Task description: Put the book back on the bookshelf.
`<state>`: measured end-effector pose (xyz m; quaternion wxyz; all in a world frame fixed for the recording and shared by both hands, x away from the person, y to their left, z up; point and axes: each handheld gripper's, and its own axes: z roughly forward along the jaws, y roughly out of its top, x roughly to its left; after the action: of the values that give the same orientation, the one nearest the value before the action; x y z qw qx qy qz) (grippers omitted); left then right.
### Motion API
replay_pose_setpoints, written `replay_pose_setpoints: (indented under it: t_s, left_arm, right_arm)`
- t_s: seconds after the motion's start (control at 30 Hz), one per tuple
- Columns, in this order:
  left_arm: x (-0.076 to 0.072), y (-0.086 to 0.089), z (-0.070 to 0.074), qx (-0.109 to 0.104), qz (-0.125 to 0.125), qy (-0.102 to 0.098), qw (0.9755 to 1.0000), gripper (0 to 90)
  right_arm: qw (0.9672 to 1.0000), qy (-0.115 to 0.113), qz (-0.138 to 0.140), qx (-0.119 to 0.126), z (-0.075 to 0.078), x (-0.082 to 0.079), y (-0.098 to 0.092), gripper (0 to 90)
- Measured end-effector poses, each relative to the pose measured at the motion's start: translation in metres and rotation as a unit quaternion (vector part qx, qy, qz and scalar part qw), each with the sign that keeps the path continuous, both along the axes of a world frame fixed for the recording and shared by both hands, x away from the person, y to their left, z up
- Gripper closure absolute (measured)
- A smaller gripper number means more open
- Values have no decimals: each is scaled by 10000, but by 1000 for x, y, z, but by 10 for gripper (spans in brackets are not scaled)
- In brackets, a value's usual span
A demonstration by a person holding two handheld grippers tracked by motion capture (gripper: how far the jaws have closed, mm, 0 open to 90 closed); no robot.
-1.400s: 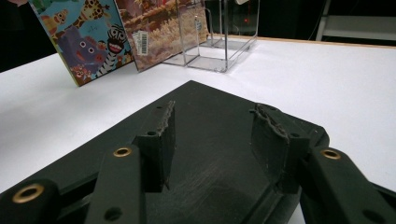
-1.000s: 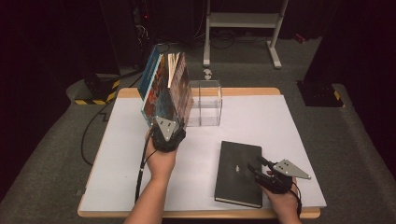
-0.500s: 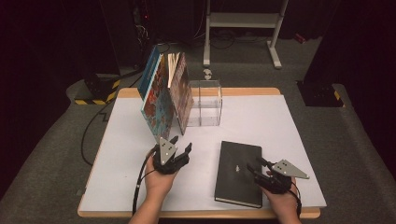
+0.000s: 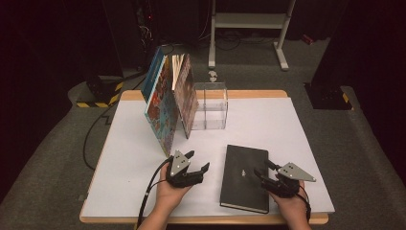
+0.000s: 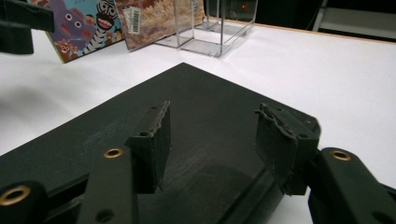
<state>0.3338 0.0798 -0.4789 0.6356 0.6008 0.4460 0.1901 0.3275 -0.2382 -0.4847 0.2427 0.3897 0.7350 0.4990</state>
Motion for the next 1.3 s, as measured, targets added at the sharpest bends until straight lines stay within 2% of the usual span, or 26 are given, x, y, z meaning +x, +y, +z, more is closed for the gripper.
replay_pose_setpoints:
  t_s: [0.03, 0.1, 0.13, 0.2, 0.33, 0.4, 0.43, 0.5, 0.67, 0.77, 0.93, 1.07, 1.17, 1.2, 1.3]
  left_arm:
    - [-1, 0, -1, 17, -64, 30, 10000, 250]
    - [-2, -1, -1, -77, -86, 139, 9998, 225]
    - [-3, -2, -1, -261, -172, 230, 9992, 213]
    - [-6, -5, -2, -356, -295, 284, 9985, 217]
    - [-14, -17, -7, -311, -567, 398, 9971, 221]
    - [-15, -20, -8, -303, -609, 408, 9968, 218]
    - [-18, -28, -11, -314, -735, 501, 9955, 218]
    - [-21, -35, -13, -302, -849, 547, 9944, 216]
    - [-22, -49, -20, -243, -1050, 682, 9918, 213]
    - [-21, -55, -23, -227, -1106, 770, 9906, 206]
    - [-21, -62, -27, -259, -1207, 872, 9885, 195]
    - [-19, -64, -27, -220, -1264, 917, 9875, 189]
    - [-16, -66, -26, -250, -1222, 908, 9880, 185]
    - [-15, -67, -26, -198, -1241, 901, 9880, 185]
    - [-12, -71, -27, -146, -1263, 997, 9869, 178]
  right_arm:
    - [10000, -1, -13, -11, 1, 0, -1, 428]
    - [10000, 50, -58, -50, 4, 1, -2, 417]
    - [9999, 95, -72, -81, 5, 1, -3, 411]
    - [9996, 204, -100, -179, 6, 1, -4, 393]
    - [9988, 415, -94, -233, 3, -8, -7, 330]
    - [9988, 436, -100, -212, 2, -11, -8, 307]
    - [9985, 469, -177, -214, 0, -16, -8, 268]
    - [9984, 522, -150, -128, -1, -19, -8, 261]
    - [9981, 602, -122, -100, -4, -20, -5, 239]
    - [9974, 706, -53, -130, -8, -18, -3, 226]
    - [9972, 734, -30, -119, -9, -18, -3, 218]
    - [9970, 764, -8, -146, -10, -18, -1, 213]
    - [9969, 780, -44, -131, -11, -18, -1, 209]
    - [9968, 784, -47, -125, -11, -18, -1, 208]
    - [9967, 808, -54, -97, -11, -18, -1, 205]
